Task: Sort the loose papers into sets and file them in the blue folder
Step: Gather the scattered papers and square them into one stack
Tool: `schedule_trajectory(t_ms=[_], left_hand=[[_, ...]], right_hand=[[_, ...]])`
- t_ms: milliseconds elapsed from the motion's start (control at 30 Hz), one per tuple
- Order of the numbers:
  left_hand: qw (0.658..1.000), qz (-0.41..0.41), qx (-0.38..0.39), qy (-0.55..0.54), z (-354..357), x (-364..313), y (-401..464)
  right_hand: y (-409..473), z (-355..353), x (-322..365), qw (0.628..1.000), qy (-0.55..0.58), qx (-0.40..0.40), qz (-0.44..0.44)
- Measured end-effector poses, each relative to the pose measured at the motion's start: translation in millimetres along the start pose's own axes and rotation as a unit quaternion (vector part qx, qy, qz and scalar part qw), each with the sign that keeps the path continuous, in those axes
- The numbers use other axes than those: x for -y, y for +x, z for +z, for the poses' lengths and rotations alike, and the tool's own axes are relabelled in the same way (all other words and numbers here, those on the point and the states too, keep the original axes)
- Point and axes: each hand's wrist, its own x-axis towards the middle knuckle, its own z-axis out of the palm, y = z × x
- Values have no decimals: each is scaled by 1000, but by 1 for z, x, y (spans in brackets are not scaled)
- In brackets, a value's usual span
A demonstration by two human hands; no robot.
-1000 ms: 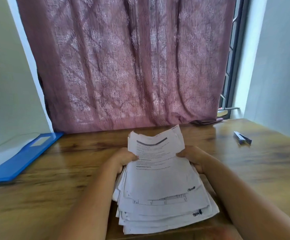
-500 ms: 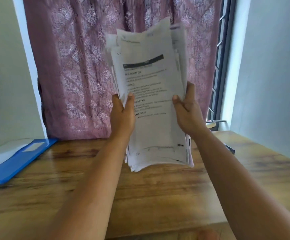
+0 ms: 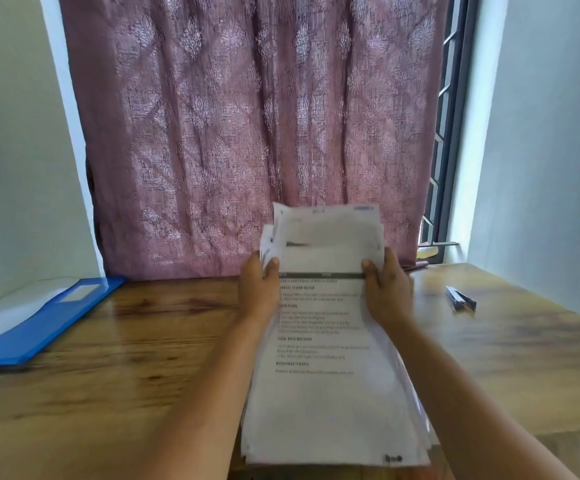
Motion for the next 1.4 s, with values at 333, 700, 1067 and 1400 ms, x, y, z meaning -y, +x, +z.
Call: schedule_trajectory(t_ms=[333,700,1067,1400], left_hand=[[965,138,-43,-220,-16,-102,37],[995,-61,73,-35,-3,23,-6],[998,44,-14,-39,-6,-17,10],[999,13,-1,-35,-3,49,-10]], right_hand=[[50,-7,79,964,55,-135,-222],[-10,12,-30,988,71,82,107],[21,3,10,999,-11,43,15],[-8,16,-32,983,94,67,140]])
